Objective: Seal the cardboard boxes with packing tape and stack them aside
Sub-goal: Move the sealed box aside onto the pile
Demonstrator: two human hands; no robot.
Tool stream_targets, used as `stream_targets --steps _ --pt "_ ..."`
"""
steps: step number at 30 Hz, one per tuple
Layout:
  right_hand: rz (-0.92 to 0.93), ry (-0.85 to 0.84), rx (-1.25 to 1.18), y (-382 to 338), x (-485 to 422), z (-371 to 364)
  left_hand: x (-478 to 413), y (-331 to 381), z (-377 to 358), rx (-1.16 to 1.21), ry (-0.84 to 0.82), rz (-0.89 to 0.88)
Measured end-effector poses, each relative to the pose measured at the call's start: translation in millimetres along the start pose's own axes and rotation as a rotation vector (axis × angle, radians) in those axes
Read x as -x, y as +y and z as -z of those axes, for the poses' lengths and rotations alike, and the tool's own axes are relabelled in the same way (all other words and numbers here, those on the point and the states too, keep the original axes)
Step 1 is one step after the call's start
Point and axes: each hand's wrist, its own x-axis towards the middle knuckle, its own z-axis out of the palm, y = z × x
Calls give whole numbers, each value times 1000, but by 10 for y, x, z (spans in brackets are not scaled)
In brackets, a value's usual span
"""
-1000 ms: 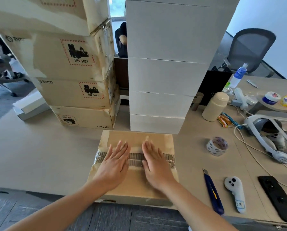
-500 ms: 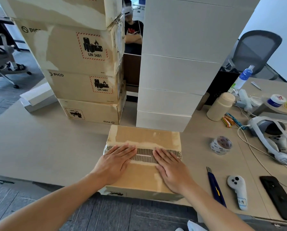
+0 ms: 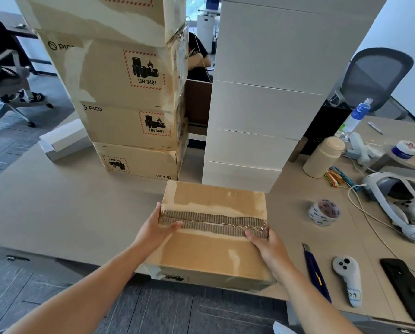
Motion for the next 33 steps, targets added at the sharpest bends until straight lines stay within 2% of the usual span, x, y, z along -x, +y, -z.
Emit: stream_targets --steps 7,11,15,18,20,25,33 --pt "-93 -103 6 46 -184 103 -28 84 40 -61 -107 112" --pt "-116 -145 23 18 -216 127 -42 66 96 -13 -165 238" --pt "-75 -127 56 54 -230 127 60 62 25 -16 -34 253" --pt "40 -23 101 58 -229 74 164 154 -27 -29 110 155" --pt "84 -11 135 8 -238 37 186 219 -36 -35 128 113" --pt "141 -42 208 -102 -334 -57 213 188 46 -29 171 113" --pt "268 -174 334 -484 -477 -591 545 -56 442 65 392 189"
